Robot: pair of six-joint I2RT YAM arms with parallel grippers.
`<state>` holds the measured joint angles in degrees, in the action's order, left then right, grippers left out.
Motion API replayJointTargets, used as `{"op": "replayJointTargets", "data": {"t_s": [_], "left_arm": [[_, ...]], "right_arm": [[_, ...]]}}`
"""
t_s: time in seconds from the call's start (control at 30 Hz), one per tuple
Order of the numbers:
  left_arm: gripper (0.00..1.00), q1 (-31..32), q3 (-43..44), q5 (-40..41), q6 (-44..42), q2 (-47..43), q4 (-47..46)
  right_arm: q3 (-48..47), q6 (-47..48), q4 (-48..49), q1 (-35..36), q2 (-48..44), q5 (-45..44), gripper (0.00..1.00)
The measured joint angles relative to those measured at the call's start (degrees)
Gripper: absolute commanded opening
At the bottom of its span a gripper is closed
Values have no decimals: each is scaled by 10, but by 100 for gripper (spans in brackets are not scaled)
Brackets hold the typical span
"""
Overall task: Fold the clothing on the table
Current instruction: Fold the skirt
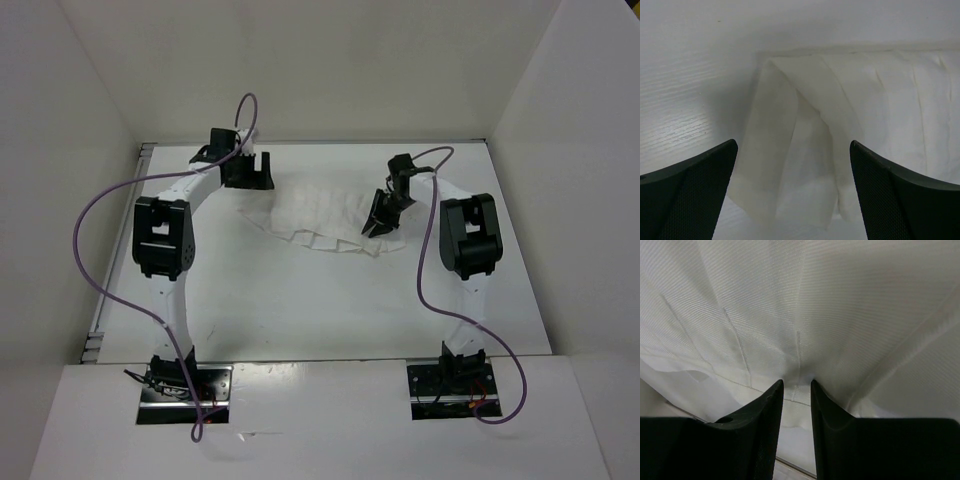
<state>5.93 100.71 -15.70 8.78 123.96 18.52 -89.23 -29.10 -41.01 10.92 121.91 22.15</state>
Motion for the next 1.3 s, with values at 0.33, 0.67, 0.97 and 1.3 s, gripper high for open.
{"op": "replayJointTargets", "data": {"t_s": [0.33,0.67,0.97,1.3], "left_arm": [[99,-9,-23,-76,-43,28,-10],[99,-22,-23,-109,-44,49,-23],[87,7,-15,-166,-41,61,-19],[0,78,-25,-210,-18,78,-3]], "right_arm": [[0,-3,0,2,11,11,34],[-8,-4,-4,8,16,15,34],[-23,-3,-11,11,23,12,34],[-24,-2,-13,13,19,-5,34]]}}
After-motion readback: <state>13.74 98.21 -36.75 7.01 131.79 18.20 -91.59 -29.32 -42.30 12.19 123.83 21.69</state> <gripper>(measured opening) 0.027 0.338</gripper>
